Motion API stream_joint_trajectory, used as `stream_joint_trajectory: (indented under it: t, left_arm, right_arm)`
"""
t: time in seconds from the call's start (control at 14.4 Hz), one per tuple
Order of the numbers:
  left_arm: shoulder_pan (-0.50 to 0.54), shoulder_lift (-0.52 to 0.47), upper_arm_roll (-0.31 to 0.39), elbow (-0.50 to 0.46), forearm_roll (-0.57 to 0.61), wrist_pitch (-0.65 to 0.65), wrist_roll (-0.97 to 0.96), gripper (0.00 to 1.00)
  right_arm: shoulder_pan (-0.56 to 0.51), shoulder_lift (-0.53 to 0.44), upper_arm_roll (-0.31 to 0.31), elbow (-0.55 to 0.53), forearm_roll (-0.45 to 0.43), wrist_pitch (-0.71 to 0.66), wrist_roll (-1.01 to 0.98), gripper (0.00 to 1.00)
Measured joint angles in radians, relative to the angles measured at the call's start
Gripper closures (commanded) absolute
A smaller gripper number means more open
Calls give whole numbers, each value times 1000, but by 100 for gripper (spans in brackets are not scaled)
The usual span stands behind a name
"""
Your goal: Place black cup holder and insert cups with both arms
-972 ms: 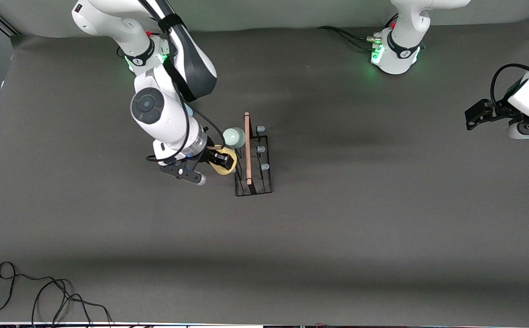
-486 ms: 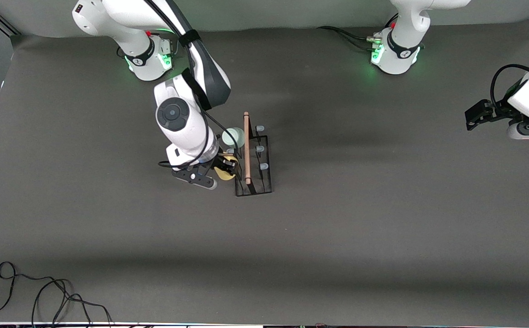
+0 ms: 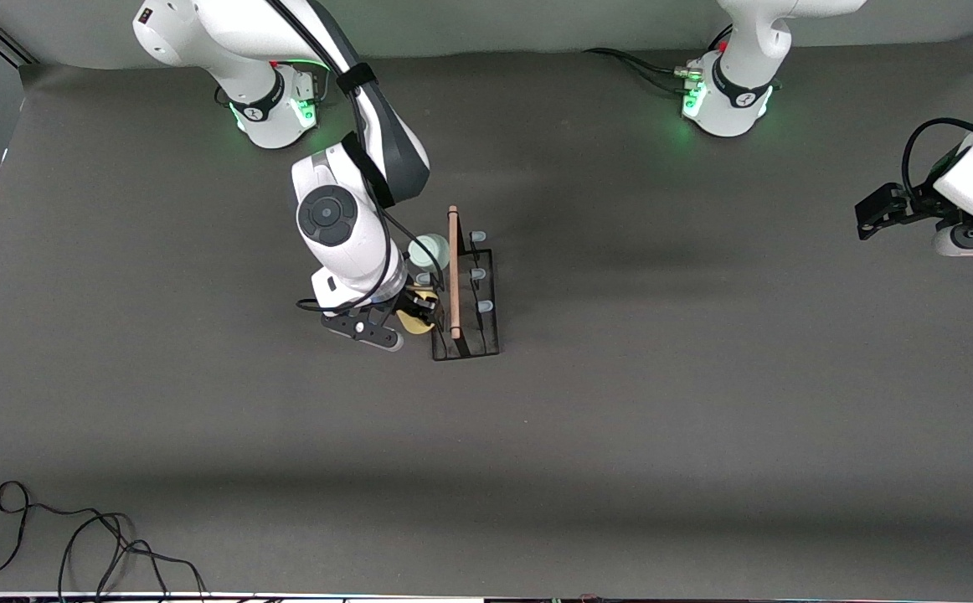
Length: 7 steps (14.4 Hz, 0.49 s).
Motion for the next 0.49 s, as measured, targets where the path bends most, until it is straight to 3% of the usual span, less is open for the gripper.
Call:
stream_joint_trajectory:
  t: [0.49]
  left_arm:
    - [0, 0, 0, 0, 0, 0, 0, 0]
  right_arm:
    - [-3, -8, -17, 21, 0, -15, 1, 0]
